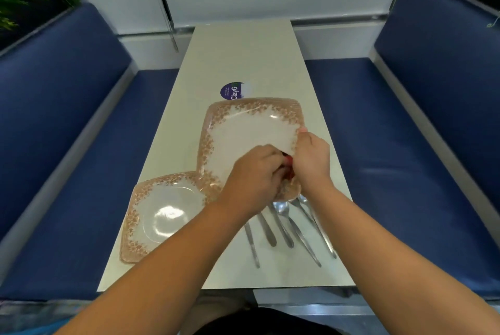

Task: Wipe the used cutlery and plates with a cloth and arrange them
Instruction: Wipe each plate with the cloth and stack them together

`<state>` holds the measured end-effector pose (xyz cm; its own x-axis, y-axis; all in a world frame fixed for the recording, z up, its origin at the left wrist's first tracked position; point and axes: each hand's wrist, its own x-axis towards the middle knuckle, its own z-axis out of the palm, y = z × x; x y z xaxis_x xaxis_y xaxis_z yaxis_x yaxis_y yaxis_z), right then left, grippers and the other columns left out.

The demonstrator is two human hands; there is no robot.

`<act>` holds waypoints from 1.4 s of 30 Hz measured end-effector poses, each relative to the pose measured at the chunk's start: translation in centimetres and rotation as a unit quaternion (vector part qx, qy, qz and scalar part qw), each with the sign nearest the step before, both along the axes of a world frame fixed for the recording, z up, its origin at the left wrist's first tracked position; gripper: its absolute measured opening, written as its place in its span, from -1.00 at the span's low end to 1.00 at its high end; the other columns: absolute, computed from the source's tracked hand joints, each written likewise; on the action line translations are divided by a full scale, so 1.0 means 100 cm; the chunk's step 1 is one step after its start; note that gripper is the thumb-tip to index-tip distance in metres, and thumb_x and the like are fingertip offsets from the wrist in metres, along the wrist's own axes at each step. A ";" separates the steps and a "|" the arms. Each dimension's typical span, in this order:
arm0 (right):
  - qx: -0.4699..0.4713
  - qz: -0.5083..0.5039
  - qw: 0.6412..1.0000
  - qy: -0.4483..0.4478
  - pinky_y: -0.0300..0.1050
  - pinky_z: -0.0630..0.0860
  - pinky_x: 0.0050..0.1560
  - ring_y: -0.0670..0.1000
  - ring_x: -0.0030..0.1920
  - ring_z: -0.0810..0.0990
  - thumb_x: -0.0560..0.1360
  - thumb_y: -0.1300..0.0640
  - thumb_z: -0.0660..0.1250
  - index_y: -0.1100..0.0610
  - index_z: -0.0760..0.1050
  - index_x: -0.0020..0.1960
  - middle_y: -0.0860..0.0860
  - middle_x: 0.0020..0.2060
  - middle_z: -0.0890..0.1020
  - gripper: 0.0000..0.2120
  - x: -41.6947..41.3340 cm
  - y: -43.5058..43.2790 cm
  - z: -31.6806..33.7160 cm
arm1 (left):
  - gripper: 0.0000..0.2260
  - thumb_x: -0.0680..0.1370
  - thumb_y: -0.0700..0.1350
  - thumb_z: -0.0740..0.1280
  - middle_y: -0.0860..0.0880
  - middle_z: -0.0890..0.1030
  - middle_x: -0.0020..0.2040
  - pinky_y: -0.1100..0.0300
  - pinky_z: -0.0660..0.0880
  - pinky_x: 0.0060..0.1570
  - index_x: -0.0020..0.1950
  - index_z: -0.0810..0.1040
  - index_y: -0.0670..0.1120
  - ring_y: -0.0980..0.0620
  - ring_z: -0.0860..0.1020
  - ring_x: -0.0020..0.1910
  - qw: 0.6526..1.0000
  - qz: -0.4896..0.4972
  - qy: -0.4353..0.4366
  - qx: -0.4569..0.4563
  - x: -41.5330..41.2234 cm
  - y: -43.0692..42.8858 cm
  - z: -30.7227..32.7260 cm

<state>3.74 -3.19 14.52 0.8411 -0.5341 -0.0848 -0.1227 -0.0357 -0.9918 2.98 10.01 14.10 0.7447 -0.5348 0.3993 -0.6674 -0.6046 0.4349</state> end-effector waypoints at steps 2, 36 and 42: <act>-0.005 -0.013 1.000 -0.001 -0.16 0.21 -0.40 -0.09 -0.46 0.21 0.67 0.08 0.12 0.07 0.15 -0.37 -0.06 -0.47 0.25 -0.56 0.001 -0.014 0.007 | -0.87 0.54 -0.19 0.39 0.03 0.62 0.00 0.18 0.47 -0.03 0.03 0.70 -0.07 0.04 0.54 -0.02 1.000 -0.004 -0.004 0.016 0.000 0.015 -0.003; 0.047 0.018 0.998 0.037 -0.20 0.28 -0.40 -0.08 -0.48 0.31 0.66 0.05 0.15 0.11 0.25 -0.35 -0.04 -0.50 0.34 -0.59 0.002 0.003 0.007 | -0.87 0.56 -0.15 0.36 0.09 0.61 0.00 0.22 0.41 -0.01 0.03 0.68 0.00 0.10 0.50 0.03 0.995 0.027 0.082 0.043 -0.006 0.015 0.007; 0.024 0.058 0.998 0.029 -0.12 0.28 -0.32 0.00 -0.35 0.33 0.65 0.10 0.14 0.11 0.32 -0.37 0.01 -0.43 0.38 -0.59 -0.010 0.030 -0.002 | -0.90 0.56 -0.16 0.36 -0.03 0.60 -0.01 0.03 0.48 0.00 -0.01 0.67 -0.09 -0.04 0.54 0.00 0.986 0.162 0.012 -0.033 0.051 -0.001 0.015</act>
<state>2.70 -0.21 14.33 0.8899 -0.4275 -0.1590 -0.1783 -0.0053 -0.9840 8.06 9.90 15.65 0.8823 -0.2398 0.4050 -0.4319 -0.7546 0.4940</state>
